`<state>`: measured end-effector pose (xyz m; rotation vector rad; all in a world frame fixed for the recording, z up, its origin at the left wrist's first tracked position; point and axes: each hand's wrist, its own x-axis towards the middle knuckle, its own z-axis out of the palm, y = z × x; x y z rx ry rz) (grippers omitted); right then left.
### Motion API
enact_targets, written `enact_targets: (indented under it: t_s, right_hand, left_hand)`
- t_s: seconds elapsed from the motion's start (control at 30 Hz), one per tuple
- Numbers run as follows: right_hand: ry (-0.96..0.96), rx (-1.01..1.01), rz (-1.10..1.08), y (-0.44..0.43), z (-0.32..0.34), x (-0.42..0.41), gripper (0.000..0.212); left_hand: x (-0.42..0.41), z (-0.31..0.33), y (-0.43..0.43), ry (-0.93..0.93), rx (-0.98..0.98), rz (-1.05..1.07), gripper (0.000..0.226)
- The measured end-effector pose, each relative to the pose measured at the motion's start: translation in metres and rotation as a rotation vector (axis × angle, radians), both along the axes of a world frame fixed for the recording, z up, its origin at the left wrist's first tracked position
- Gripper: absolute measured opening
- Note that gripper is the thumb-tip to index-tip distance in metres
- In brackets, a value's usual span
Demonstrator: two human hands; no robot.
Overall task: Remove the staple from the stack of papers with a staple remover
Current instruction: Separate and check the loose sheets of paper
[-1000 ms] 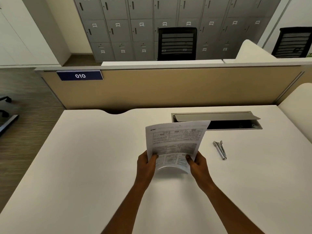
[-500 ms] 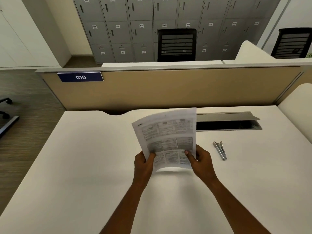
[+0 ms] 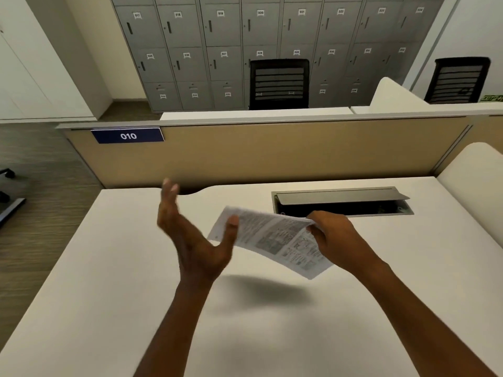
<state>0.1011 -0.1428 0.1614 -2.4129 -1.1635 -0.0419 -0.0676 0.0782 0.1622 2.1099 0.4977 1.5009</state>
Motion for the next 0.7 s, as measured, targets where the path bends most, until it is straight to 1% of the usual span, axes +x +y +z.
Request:
enact_targets:
  t_s: [0.07,0.1,0.13,0.2,0.23,0.27,0.3,0.37,0.43,0.53,0.6,0.67,0.7]
  right_hand:
    - [-0.069,-0.108,0.033,0.004,0.005,-0.005,0.005]
    - [-0.098,-0.146,0.047,0.006,0.007,-0.008,0.005]
    - [-0.119,-0.174,0.057,0.009,0.008,-0.011,0.007]
    - [-0.134,-0.215,0.07,0.016,0.009,-0.018,0.017]
    - [-0.135,-0.245,0.067,0.02,0.009,-0.022,0.026]
    - [-0.136,-0.282,0.06,0.023,0.006,-0.024,0.034]
    - [-0.139,-0.32,0.058,0.025,0.005,-0.026,0.04]
    - [-0.15,-0.386,0.083,0.029,0.0,-0.029,0.043]
    - [-0.151,-0.405,0.104,0.029,-0.002,-0.031,0.04]
    - [-0.165,-0.417,0.102,0.028,-0.002,-0.034,0.035]
    - [-0.194,-0.417,0.08,0.025,0.0,-0.035,0.031]
    - [-0.218,-0.302,0.03,0.017,0.004,-0.032,0.03]
    - [-0.225,-0.211,-0.011,0.011,0.007,-0.029,0.034]
  left_hand:
    - [0.008,0.026,-0.014,0.089,0.232,-0.12,0.073]
    - [0.013,0.034,-0.023,0.185,0.296,-0.207,0.063]
    - [0.018,0.04,-0.032,0.322,0.325,-0.301,0.058]
    - [0.029,0.042,-0.049,0.694,0.316,-0.414,0.06]
    - [0.035,0.039,-0.055,0.879,0.305,-0.417,0.061]
    - [0.04,0.034,-0.058,1.019,0.306,-0.398,0.059]
    - [0.045,0.03,-0.06,1.104,0.319,-0.372,0.053]
    - [0.05,0.022,-0.06,1.168,0.363,-0.326,0.04]
    - [0.052,0.016,-0.059,1.199,0.385,-0.311,0.033]
    - [0.052,0.008,-0.055,1.196,0.326,-0.341,0.032]
    - [0.051,0.006,-0.052,1.153,0.288,-0.364,0.032]
    - [0.049,0.004,-0.047,1.075,0.247,-0.393,0.031]
    - [0.047,0.005,-0.043,1.033,0.227,-0.406,0.029]
